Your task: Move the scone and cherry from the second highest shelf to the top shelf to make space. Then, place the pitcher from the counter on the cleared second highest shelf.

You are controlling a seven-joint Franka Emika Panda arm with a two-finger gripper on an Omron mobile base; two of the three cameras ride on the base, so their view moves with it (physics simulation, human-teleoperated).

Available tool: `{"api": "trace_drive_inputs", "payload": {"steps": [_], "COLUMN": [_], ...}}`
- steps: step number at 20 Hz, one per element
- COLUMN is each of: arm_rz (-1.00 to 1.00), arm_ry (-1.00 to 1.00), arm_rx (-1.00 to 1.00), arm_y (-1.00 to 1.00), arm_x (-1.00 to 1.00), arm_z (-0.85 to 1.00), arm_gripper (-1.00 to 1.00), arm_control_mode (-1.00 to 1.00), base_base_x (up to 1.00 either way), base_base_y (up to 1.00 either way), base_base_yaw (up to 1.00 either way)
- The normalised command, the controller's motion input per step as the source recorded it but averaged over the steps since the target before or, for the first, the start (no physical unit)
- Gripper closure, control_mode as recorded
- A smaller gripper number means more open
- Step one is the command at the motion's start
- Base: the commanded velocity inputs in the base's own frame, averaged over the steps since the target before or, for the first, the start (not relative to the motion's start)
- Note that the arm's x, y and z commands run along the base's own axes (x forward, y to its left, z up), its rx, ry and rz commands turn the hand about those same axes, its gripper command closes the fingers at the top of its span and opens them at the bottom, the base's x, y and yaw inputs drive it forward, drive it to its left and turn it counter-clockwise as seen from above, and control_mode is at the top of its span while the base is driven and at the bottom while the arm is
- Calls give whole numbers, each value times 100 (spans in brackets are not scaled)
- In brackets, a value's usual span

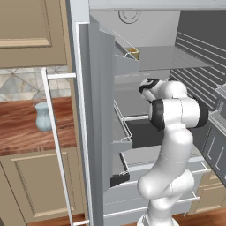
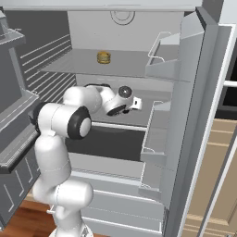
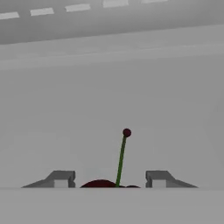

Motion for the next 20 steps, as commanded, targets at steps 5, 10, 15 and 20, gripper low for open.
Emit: {"api": "trace_drive_inputs", "payload": {"steps": [5,10,15,20], "arm_rz": [0,0,2,0], "arm_ry": [6,-12,-14,-2], "arm_rx": [-2,0,-6,-13], "arm_y": [5,22,33,7], "arm_x": [-5,-61,-100,-100], "arm_z": [-48,-10,33,86], "arm_gripper": [100,100,100,100], "arm_control_mode": [-100,-100,-100,-100], "base_base_x": [0,0,0,0], "base_base_y": [0,0,0,0], "base_base_yaw": [0,0,0,0]}}
